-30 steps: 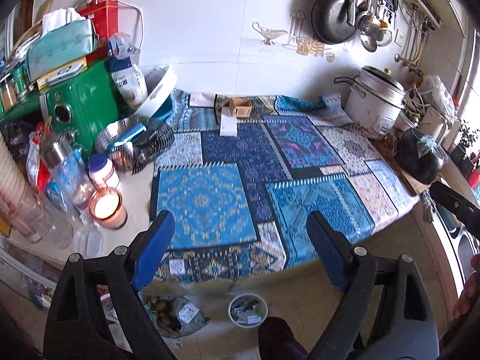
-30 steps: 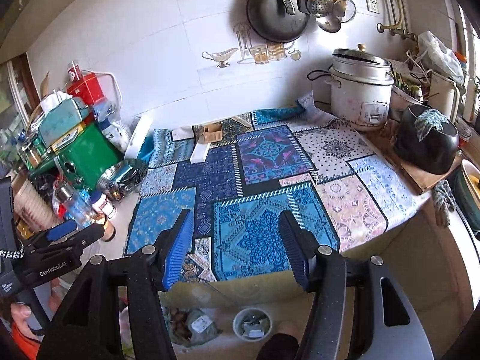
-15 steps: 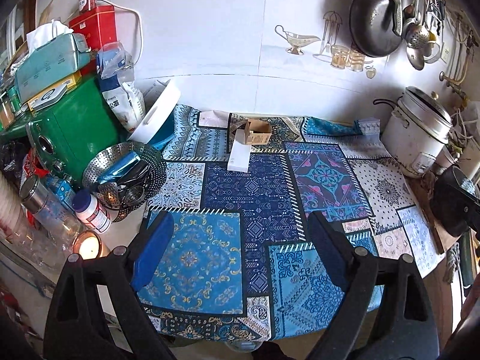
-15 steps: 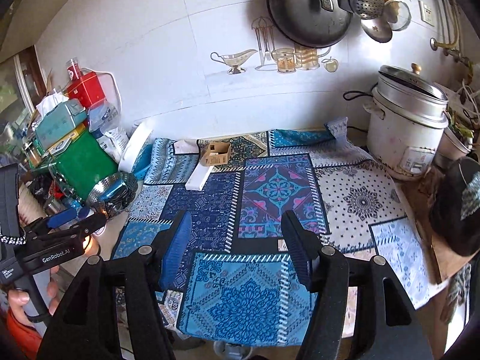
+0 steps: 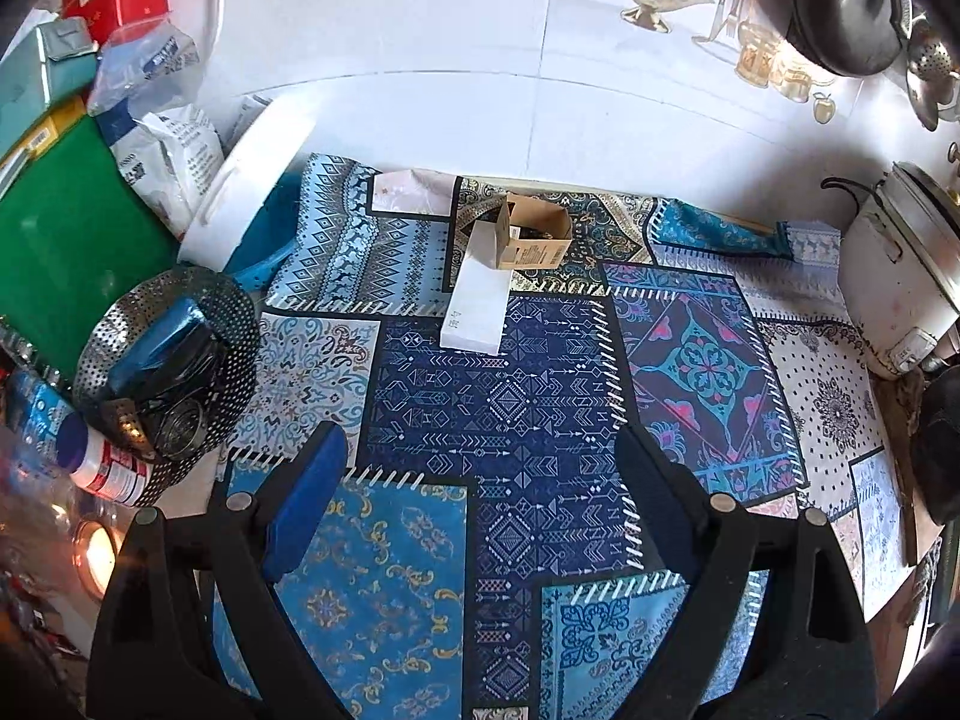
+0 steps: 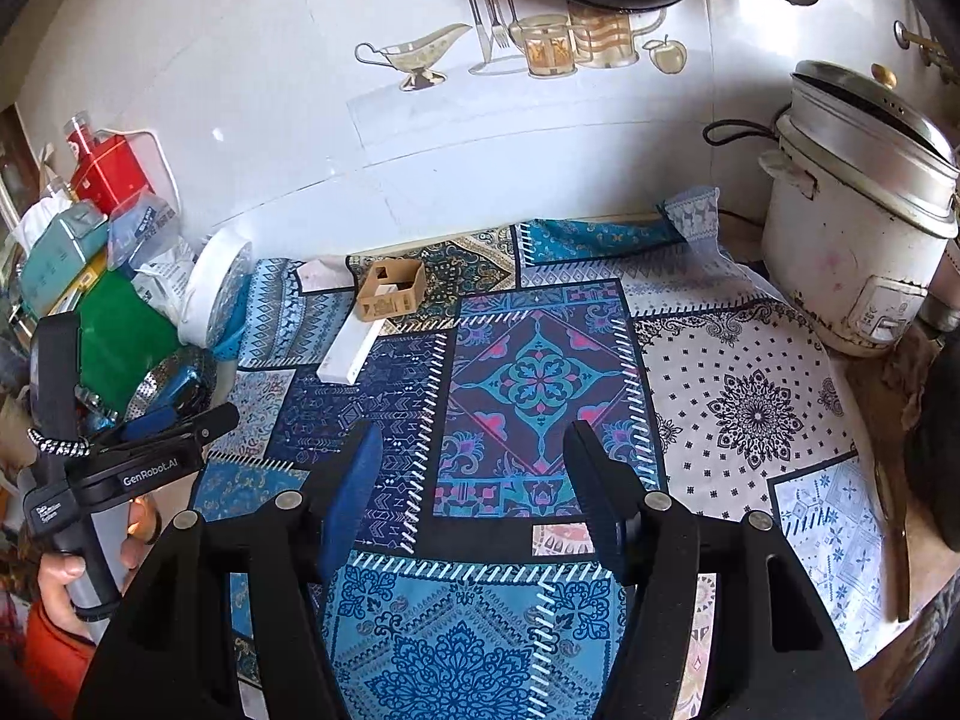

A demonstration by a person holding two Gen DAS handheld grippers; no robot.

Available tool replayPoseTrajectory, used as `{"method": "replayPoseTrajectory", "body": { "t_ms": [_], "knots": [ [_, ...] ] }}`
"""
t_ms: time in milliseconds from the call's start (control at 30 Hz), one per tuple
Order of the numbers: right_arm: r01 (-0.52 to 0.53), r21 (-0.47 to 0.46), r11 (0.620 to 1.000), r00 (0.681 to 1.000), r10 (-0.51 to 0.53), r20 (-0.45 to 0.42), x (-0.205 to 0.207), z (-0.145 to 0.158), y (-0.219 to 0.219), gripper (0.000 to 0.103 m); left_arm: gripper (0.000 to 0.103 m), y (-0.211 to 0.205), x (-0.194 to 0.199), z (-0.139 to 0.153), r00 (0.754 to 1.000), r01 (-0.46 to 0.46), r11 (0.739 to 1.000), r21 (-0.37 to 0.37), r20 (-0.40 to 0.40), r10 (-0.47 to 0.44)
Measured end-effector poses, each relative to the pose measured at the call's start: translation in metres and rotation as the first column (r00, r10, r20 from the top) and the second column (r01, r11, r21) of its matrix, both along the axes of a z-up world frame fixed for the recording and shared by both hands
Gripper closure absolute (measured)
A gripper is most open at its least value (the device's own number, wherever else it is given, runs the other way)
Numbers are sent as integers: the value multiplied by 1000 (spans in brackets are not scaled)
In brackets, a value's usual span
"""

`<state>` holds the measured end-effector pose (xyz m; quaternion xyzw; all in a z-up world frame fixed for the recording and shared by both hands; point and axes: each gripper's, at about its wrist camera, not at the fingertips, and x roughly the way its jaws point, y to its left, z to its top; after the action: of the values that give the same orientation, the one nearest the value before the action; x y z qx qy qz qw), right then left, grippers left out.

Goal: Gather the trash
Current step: 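Grasp the long white box with the left gripper while the right gripper grasps the cardboard box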

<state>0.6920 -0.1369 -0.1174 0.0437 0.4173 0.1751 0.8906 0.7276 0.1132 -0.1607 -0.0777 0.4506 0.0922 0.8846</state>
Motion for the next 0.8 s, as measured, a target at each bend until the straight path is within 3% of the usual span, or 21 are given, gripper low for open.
{"method": "replayPoseTrajectory", "body": {
  "t_ms": [333, 467, 600, 733, 800],
  "knots": [
    [121, -54, 991, 989, -125, -83, 57, -32, 28, 44, 12, 39, 116, -84, 987, 76, 996, -52, -141, -82],
    [136, -56, 989, 985, -141, -103, 76, -43, 42, 44, 15, 43, 146, -110, 982, 91, 995, -52, -164, -98],
    [120, -49, 992, 985, -125, -115, 94, -51, 60, 44, 24, 41, 157, -124, 978, 121, 992, -47, -164, -127],
    [89, -16, 996, 988, -90, -125, 110, -56, 81, 44, 49, 42, 157, -130, 978, 136, 991, -21, -154, -137],
    [72, 2, 997, 989, -71, -126, 119, -58, 93, 44, 51, 46, 154, -130, 979, 139, 990, -17, -150, -139]
  ]
}}
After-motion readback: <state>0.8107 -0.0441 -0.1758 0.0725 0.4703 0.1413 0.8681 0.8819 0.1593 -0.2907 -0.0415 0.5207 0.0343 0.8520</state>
